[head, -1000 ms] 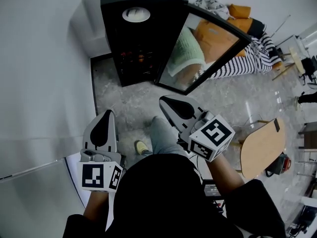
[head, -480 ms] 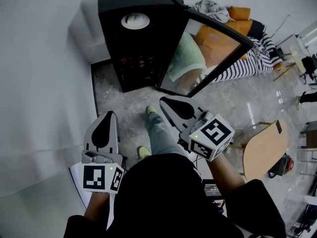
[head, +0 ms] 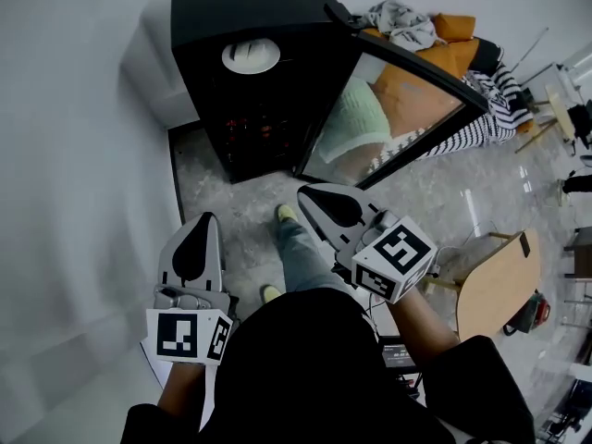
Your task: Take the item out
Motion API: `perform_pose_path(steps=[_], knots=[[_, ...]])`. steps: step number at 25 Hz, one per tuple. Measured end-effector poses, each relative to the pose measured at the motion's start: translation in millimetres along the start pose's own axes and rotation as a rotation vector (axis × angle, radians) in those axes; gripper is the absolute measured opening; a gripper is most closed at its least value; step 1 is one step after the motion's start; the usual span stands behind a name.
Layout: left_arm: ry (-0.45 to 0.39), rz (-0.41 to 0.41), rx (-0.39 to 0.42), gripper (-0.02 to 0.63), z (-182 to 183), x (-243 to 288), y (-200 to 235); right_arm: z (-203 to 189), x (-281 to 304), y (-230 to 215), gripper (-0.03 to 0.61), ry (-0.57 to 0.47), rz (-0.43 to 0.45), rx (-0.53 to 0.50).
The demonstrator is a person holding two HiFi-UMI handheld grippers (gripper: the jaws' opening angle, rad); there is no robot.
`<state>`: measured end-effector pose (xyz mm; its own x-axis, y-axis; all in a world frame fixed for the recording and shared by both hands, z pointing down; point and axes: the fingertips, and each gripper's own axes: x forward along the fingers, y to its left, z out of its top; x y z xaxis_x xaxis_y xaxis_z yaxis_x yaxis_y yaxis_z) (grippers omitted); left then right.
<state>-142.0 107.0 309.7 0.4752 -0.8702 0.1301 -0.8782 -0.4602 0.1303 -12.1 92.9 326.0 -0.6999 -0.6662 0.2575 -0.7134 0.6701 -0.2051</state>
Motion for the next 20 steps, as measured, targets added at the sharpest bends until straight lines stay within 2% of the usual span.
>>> perform_pose_path(steps=[11, 20], knots=[[0.051, -0.025, -0.021, 0.009, -3.5, 69.5, 19.0, 3.0, 40.6, -56.8, 0.005, 0.043, -0.008, 0.03], [0.052, -0.048, 0.015, 0.009, 10.2, 115.4, 6.6, 14.0, 46.9, -100.5, 0.005, 0.041, -0.002, 0.042]])
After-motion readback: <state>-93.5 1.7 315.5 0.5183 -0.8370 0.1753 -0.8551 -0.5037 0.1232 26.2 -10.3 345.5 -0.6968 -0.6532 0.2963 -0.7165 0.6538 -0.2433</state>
